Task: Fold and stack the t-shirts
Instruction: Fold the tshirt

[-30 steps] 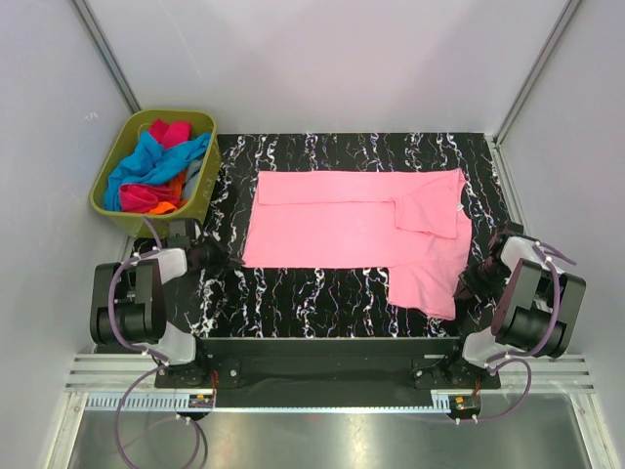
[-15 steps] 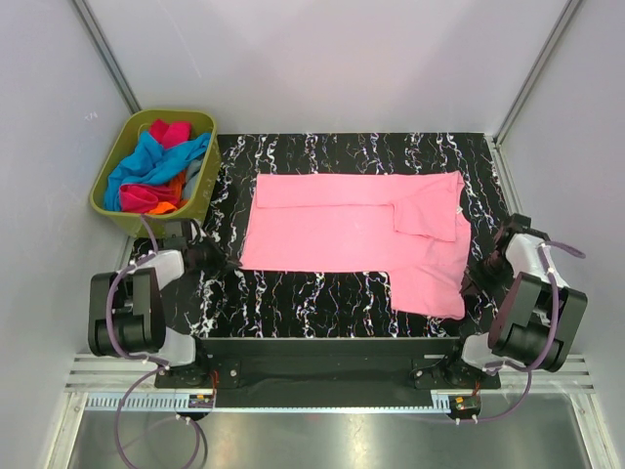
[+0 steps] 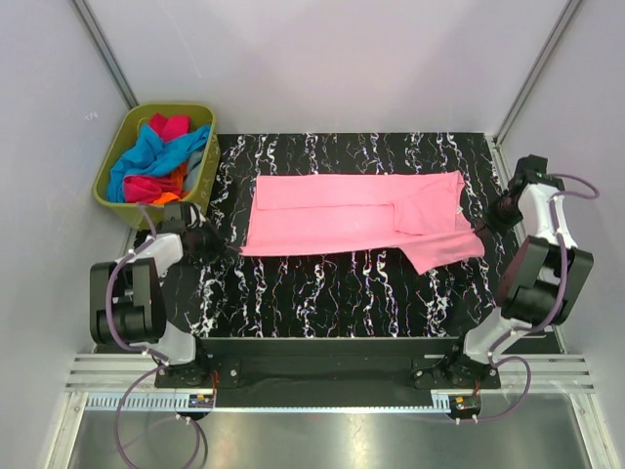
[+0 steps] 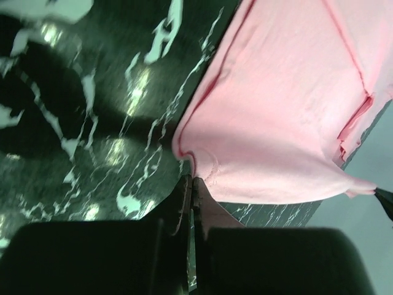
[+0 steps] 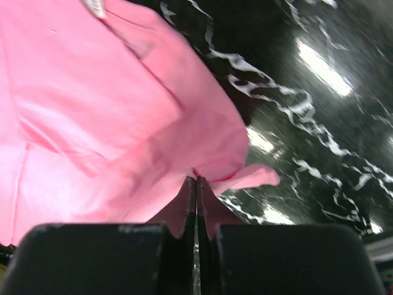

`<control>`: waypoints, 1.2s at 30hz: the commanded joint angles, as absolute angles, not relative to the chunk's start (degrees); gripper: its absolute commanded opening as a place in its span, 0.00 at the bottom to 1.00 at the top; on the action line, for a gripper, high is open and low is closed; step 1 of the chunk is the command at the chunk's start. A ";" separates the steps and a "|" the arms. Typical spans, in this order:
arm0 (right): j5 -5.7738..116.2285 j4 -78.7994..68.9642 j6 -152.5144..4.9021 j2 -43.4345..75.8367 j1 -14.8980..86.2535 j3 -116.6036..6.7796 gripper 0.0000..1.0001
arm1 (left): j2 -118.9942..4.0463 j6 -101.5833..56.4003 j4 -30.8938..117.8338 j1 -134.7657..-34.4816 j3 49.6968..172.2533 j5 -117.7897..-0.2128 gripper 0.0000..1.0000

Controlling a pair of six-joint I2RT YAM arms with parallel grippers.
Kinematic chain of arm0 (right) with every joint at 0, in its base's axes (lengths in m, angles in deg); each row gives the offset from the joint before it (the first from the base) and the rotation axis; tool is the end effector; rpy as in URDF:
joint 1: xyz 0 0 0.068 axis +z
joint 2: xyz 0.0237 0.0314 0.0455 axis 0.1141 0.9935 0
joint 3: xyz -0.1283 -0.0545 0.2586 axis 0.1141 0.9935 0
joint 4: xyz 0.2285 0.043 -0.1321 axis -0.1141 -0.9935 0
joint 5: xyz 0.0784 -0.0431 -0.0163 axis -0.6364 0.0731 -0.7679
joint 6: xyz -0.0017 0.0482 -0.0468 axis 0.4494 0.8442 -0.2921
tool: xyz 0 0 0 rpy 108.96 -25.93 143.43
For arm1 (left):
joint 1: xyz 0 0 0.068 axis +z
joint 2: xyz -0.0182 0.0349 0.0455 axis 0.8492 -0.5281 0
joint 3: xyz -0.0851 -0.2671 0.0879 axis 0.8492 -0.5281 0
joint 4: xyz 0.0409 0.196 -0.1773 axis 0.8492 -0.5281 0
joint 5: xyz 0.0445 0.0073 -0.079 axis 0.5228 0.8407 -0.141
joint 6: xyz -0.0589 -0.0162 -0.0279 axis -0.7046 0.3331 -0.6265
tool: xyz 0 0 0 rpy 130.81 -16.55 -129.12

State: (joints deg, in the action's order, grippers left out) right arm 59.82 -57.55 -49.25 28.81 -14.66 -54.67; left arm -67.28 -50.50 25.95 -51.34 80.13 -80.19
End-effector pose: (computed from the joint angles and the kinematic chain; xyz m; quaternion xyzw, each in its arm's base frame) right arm 0.3145 -0.1190 0.2555 0.4332 0.8865 0.0403 0.1575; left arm 0.2817 0.0069 0.1634 -0.3046 0.8841 -0.3073 0.1766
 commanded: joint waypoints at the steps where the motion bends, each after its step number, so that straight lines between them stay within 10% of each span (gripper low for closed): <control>1: 58.66 -56.35 -51.79 33.55 -13.93 -61.97 0.00 | -70.12 -48.71 29.94 -52.06 87.66 -80.01 0.00; 11: 55.14 -57.50 -51.53 46.30 -12.00 -77.35 0.00 | -77.86 -48.27 27.83 -54.61 99.98 -77.72 0.00; 36: 54.69 -56.62 -51.70 45.25 -11.11 -73.76 0.00 | -59.84 -51.19 32.05 -55.92 85.56 -71.31 0.00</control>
